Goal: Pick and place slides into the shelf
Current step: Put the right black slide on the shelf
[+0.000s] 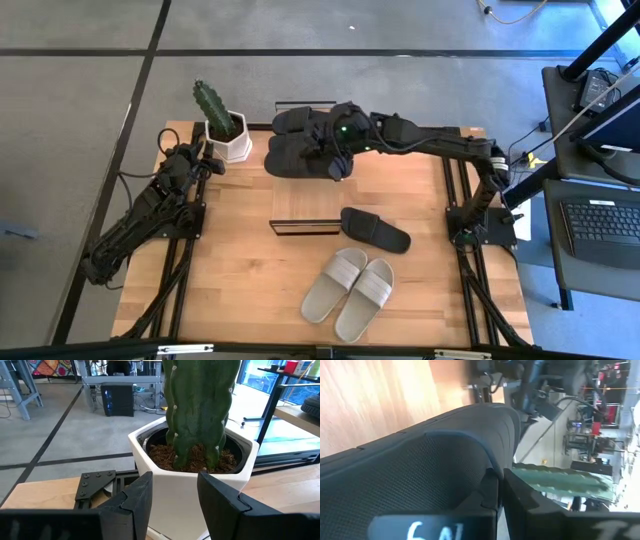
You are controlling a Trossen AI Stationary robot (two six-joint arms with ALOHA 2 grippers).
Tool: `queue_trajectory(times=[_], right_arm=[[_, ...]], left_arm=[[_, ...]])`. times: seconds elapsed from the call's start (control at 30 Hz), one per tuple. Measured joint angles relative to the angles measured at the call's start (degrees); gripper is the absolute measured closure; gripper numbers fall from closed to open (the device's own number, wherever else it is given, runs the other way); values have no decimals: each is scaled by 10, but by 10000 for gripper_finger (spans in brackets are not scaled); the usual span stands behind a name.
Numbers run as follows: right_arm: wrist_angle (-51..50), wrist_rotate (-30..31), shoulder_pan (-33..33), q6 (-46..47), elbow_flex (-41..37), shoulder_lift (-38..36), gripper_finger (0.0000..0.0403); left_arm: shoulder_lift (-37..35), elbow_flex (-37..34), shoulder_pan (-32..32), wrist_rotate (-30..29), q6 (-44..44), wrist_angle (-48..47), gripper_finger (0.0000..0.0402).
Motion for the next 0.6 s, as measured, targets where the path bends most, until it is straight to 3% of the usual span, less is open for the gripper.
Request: queue_trajectory(times=[0.6], right_arm=[[-5, -4, 17, 0, 0, 66, 391]], left_arm=[[0, 0, 0, 0, 0, 0, 254]])
